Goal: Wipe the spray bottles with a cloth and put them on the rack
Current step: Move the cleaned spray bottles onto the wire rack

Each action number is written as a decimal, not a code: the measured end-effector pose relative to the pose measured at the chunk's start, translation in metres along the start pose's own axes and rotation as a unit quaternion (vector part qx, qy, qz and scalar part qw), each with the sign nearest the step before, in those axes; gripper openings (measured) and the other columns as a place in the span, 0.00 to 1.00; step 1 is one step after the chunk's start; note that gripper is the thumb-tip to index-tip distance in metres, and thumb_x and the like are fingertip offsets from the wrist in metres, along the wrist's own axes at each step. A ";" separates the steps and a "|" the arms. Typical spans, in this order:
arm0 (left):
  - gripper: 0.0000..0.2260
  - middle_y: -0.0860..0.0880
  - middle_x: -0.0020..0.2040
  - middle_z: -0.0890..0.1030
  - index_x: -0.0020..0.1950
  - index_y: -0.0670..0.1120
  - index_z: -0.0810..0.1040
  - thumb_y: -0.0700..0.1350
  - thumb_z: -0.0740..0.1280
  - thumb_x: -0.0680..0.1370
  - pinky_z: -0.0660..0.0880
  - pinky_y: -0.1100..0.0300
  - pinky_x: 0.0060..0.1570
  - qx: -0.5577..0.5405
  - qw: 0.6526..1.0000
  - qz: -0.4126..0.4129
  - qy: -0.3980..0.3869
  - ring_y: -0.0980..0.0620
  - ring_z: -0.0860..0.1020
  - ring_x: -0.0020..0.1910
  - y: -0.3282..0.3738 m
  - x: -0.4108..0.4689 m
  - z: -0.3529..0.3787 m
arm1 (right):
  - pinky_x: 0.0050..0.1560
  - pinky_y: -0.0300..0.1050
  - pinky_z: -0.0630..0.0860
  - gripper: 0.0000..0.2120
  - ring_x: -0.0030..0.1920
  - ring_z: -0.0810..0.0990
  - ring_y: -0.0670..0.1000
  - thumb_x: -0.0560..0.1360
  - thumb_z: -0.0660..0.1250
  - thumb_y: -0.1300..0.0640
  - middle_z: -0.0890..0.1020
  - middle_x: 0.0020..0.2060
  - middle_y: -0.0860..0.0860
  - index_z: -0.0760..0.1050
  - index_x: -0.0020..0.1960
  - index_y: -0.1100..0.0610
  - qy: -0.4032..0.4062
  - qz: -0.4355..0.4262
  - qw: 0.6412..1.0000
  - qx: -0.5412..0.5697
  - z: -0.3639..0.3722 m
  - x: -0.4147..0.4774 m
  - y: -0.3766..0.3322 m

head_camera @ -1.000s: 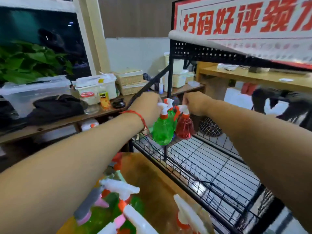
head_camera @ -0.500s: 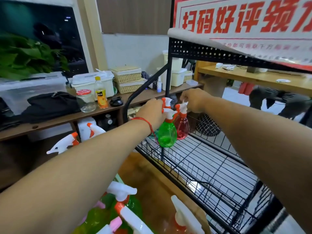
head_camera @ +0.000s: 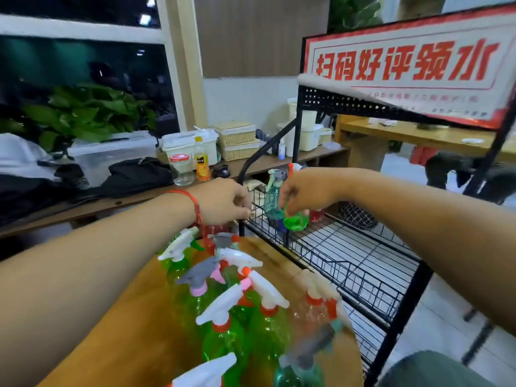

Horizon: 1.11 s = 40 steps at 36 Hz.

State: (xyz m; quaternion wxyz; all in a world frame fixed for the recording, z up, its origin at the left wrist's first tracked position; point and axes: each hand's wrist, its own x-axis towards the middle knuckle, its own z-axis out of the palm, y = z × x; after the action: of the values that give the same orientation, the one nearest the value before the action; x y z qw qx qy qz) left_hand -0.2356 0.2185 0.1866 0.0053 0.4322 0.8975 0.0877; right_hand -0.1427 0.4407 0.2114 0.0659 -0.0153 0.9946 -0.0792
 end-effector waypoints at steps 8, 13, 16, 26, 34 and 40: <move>0.07 0.56 0.51 0.80 0.61 0.54 0.83 0.47 0.68 0.84 0.71 0.61 0.49 0.019 0.999 0.031 -0.001 0.54 0.78 0.51 -0.008 -0.048 0.023 | 0.41 0.52 0.82 0.08 0.36 0.84 0.54 0.74 0.74 0.44 0.88 0.43 0.55 0.84 0.47 0.47 -0.099 0.037 0.994 0.009 0.037 -0.054 -0.027; 0.14 0.49 0.60 0.81 0.68 0.49 0.82 0.41 0.65 0.84 0.72 0.59 0.55 0.052 0.997 -0.010 -0.047 0.47 0.79 0.59 -0.014 -0.051 0.027 | 0.45 0.51 0.86 0.16 0.40 0.88 0.55 0.77 0.69 0.37 0.87 0.39 0.53 0.82 0.48 0.50 -0.099 0.049 0.992 -0.065 0.049 -0.083 -0.033; 0.15 0.48 0.65 0.82 0.71 0.52 0.80 0.44 0.62 0.87 0.71 0.61 0.55 0.026 0.996 -0.038 -0.077 0.48 0.80 0.59 -0.010 -0.050 0.026 | 0.33 0.41 0.81 0.20 0.33 0.87 0.50 0.79 0.69 0.38 0.87 0.39 0.54 0.81 0.58 0.54 -0.105 0.085 0.988 -0.071 0.059 -0.095 -0.040; 0.21 0.46 0.48 0.81 0.49 0.46 0.80 0.57 0.55 0.89 0.72 0.53 0.52 -0.047 0.995 -0.083 -0.041 0.45 0.78 0.51 0.004 -0.039 0.053 | 0.32 0.43 0.73 0.26 0.35 0.75 0.46 0.78 0.64 0.65 0.75 0.38 0.46 0.69 0.73 0.47 -0.076 0.071 0.989 -0.104 0.066 -0.109 -0.041; 0.07 0.49 0.50 0.85 0.46 0.51 0.79 0.41 0.65 0.80 0.81 0.50 0.49 -0.048 0.989 -0.095 0.106 0.48 0.81 0.46 0.008 -0.019 0.030 | 0.37 0.47 0.82 0.09 0.34 0.81 0.48 0.82 0.63 0.59 0.82 0.41 0.51 0.74 0.59 0.48 0.080 0.083 0.991 -0.063 0.002 -0.098 -0.011; 0.09 0.56 0.45 0.79 0.52 0.47 0.79 0.35 0.62 0.82 0.67 0.59 0.44 -0.084 0.965 -0.032 0.247 0.50 0.75 0.43 0.031 0.026 -0.021 | 0.36 0.46 0.74 0.06 0.40 0.78 0.50 0.80 0.64 0.60 0.81 0.44 0.53 0.76 0.57 0.55 0.206 0.122 0.970 -0.049 -0.035 -0.068 0.023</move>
State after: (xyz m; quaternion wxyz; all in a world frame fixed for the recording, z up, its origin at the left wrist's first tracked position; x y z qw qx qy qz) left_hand -0.2292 0.2541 0.2136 -0.1772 0.3658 0.8739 0.2667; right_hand -0.0802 0.4716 0.2505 -0.1317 0.1193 0.9838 -0.0229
